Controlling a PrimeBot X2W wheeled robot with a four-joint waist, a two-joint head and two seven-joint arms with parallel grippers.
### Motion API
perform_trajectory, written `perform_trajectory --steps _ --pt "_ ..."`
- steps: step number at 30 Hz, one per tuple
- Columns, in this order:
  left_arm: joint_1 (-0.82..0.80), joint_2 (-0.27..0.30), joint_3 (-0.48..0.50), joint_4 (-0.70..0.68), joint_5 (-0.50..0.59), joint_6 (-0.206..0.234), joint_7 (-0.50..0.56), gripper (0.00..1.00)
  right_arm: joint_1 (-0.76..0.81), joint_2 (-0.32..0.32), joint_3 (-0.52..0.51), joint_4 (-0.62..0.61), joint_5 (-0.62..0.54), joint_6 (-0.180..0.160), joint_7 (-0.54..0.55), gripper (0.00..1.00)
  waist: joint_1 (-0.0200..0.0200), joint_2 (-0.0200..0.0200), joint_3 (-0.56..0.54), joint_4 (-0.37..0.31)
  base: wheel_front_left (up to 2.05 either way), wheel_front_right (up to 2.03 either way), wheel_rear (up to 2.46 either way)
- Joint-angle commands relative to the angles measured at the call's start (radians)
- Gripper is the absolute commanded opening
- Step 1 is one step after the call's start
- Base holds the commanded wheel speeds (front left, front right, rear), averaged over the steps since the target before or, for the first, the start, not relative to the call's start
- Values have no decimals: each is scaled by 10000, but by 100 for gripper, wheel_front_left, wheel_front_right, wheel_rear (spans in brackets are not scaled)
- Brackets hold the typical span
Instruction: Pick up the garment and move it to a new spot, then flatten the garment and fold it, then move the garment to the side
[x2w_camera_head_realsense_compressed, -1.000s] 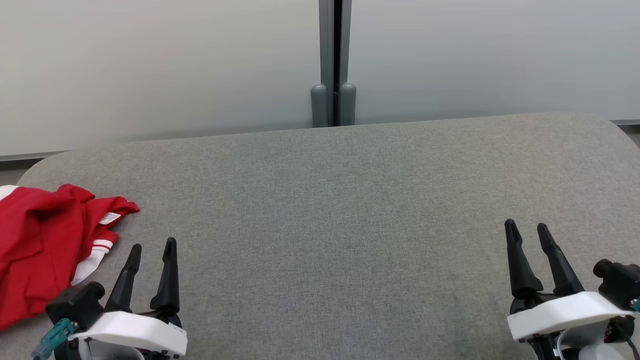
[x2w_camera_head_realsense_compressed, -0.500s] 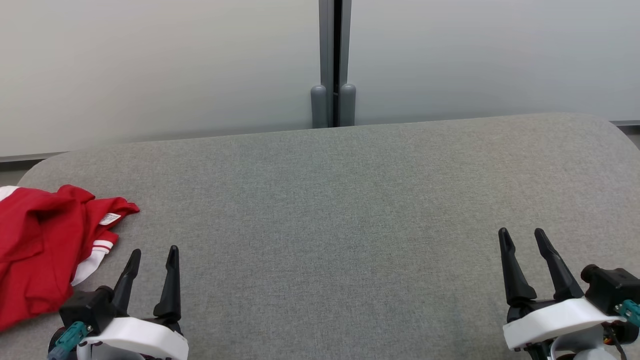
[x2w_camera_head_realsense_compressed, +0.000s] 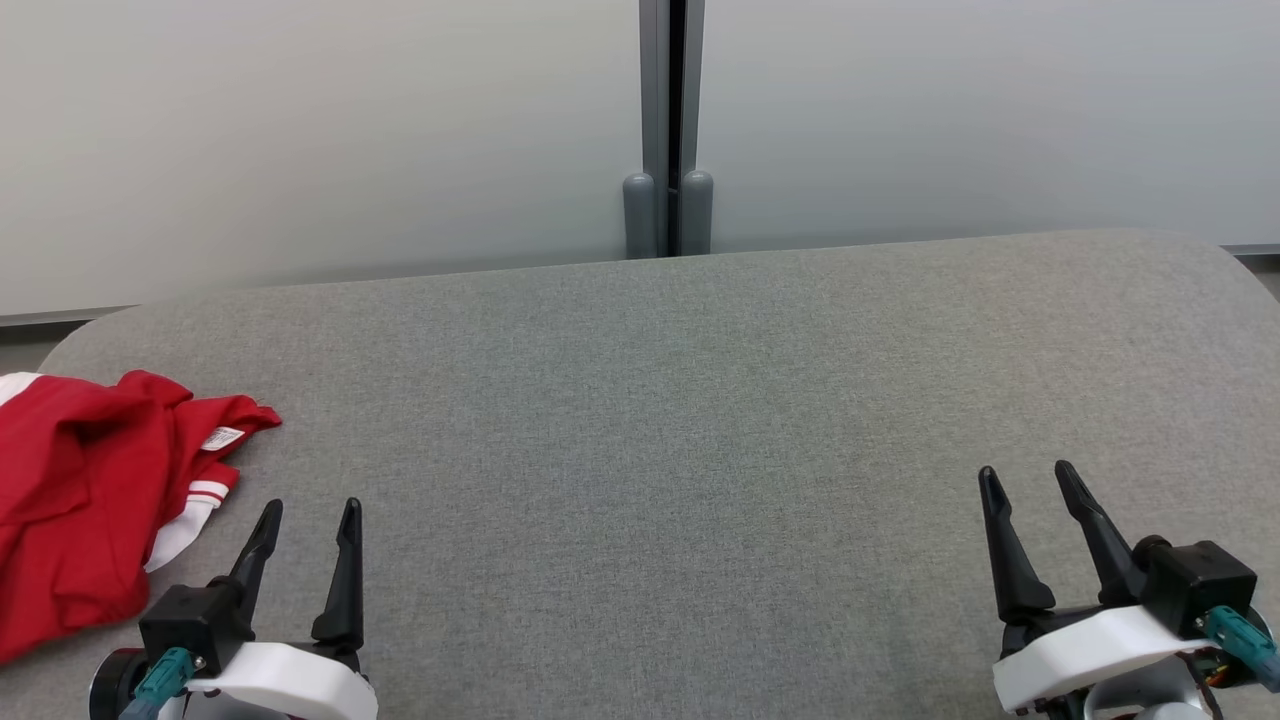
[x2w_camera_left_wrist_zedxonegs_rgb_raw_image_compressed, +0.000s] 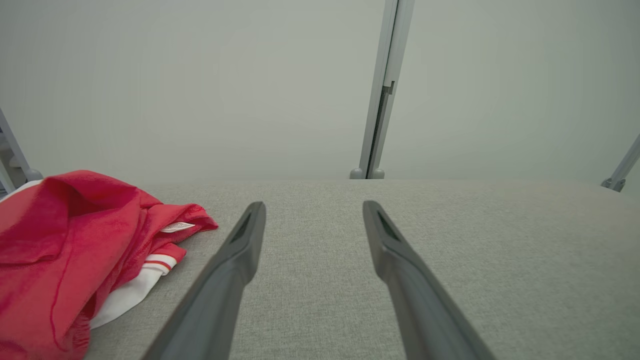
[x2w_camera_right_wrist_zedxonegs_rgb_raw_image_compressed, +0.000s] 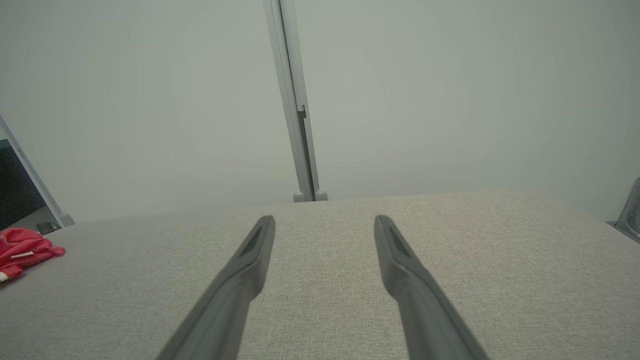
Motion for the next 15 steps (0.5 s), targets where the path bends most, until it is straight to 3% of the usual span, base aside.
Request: perform_trajectory --steps 1,15 --pt "-14 50 13 -12 236 74 -104 100 74 -24 22 -35 -223 0 -65 100 0 -1 1 4 0 0 0" --pt "53 -5 21 212 936 93 -360 100 150 95 44 -3 -923 0 -245 100 0 -1 -45 0 0 0 0"
